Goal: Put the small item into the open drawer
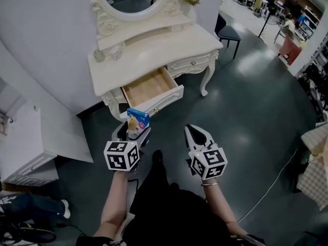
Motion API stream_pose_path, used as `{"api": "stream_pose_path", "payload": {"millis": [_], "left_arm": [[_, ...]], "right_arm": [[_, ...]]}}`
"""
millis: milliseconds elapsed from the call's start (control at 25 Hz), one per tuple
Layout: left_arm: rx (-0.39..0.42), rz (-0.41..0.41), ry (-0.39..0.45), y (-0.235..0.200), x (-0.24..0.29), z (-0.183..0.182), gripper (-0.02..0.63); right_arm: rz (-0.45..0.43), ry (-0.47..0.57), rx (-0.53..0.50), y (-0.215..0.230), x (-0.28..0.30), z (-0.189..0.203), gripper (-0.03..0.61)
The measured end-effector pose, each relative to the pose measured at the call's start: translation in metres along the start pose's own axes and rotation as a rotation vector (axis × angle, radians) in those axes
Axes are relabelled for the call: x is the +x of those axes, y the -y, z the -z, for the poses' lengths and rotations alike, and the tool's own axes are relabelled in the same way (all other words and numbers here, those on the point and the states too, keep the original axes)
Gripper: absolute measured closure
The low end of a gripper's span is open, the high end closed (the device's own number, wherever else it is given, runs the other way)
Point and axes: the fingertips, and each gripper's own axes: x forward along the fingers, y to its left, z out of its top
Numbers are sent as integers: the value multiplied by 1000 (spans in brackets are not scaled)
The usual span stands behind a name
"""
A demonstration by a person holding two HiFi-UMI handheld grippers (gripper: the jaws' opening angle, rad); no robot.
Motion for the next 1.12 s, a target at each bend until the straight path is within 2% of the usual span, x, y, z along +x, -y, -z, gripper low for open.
{"api": "stream_pose_path", "payload": {"millis": [560, 880, 1120], "left_arm": [[23, 45, -21, -96, 120, -83, 209], [64, 96, -20, -121, 167, -116, 209], [110, 160, -18, -123, 197, -132, 209]], "right_arm": [[93, -19, 45, 55, 145, -37, 574], [145, -17, 50, 73, 191, -53, 574], [195, -7, 49, 83, 203, -62, 574]]}}
